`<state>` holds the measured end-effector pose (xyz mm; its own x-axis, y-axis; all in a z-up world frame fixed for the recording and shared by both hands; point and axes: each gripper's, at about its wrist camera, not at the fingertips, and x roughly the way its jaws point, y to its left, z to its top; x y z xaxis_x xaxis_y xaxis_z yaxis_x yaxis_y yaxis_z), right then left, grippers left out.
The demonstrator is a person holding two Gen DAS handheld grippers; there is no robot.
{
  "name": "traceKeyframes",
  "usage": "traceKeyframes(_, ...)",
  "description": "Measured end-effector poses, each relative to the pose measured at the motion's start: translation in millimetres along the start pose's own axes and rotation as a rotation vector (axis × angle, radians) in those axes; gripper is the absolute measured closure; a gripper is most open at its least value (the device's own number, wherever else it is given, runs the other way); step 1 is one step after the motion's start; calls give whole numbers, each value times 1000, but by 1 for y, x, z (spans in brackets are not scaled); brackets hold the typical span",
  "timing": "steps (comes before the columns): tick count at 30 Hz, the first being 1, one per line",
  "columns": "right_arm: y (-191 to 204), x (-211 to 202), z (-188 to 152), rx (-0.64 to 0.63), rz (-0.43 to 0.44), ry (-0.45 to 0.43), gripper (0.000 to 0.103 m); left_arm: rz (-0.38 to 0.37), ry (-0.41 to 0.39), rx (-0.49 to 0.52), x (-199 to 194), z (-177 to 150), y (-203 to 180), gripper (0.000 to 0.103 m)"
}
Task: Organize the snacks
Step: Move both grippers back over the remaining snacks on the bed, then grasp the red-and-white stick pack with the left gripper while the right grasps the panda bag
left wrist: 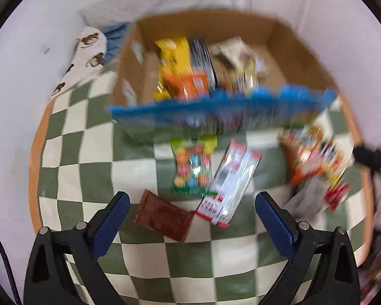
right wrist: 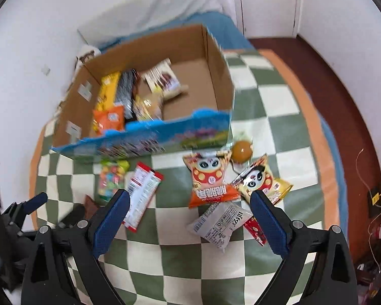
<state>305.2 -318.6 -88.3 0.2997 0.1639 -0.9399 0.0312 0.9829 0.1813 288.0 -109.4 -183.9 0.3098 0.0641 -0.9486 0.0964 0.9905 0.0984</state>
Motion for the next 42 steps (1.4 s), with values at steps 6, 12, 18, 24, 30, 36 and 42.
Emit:
traceKeyframes(6,-21,63,10,-8,24,113,7,42,142,211,70,5,-48,6)
traceKeyframes(12,-32,114,26,-48,44,186,12,128,199,314,120,16,-78,7)
traceKeyframes(18,-34,151,31,-53,99,251,28,184,166,332,121,13,-85,13)
traceKeyframes(24,-24,170,11,-96,85,291,54,189,144,333,109,-6,-93,45)
traceKeyframes(30,-14,151,-7,-110,97,283,56,73,243,188,105,-47,-84,67)
traceKeyframes(36,-4,132,-47,-61,165,343,56,-169,411,-135,110,-90,-36,67)
traceKeyframes(42,2,141,-70,-37,188,365,56,-128,315,-83,80,-76,-24,41)
